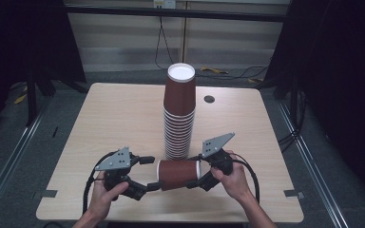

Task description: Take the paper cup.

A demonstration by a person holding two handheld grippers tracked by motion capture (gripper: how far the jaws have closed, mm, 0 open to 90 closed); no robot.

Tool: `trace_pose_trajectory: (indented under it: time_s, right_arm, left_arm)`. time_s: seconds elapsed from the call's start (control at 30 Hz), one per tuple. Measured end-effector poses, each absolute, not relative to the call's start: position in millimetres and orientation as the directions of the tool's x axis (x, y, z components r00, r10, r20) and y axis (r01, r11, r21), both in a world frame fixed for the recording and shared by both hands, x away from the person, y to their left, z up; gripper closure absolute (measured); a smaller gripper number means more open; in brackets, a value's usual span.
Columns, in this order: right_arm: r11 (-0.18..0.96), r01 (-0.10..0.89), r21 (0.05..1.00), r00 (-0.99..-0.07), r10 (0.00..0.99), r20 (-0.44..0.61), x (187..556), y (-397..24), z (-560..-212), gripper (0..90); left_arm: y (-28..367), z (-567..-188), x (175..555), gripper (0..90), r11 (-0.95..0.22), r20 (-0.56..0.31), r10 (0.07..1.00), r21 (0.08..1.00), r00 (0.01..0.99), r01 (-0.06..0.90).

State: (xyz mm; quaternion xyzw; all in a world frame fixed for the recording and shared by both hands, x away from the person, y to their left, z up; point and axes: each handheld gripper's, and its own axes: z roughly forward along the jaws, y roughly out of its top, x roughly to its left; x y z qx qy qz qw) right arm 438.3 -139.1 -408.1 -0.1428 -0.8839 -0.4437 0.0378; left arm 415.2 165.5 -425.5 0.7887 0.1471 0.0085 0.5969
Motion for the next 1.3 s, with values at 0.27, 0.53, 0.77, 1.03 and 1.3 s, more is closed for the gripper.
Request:
trace_pose_trajectory:
  time_s: [0.27,0.53,0.77,1.03,1.3]
  right_arm:
    - [0.511,0.286,0.811,-0.956,0.213,0.203,437.6,-140.5,-409.6,20.8]
    - [0.482,0.285,0.828,-0.957,0.198,0.214,437.2,-141.2,-408.1,20.9]
    - [0.473,0.268,0.839,-0.962,0.181,0.204,435.3,-139.0,-405.5,21.0]
    - [0.461,0.253,0.85,-0.966,0.165,0.198,434.3,-134.8,-404.2,21.0]
    - [0.449,0.248,0.859,-0.968,0.159,0.197,433.1,-132.3,-403.2,20.9]
  left_arm:
    - [165.0,-428.6,415.8,15.6,-0.234,-0.157,0.247,0.948,0.956,0.216]
    - [163.4,-434.1,418.5,15.4,-0.245,-0.165,0.259,0.942,0.952,0.23]
    - [157.1,-439.9,419.8,0.0,-0.257,-0.171,0.28,0.935,0.945,0.245]
    - [151.0,-440.0,418.3,0.0,-0.26,-0.159,0.261,0.938,0.952,0.228]
    - [147.0,-438.7,415.8,0.0,-0.248,-0.142,0.263,0.946,0.954,0.209]
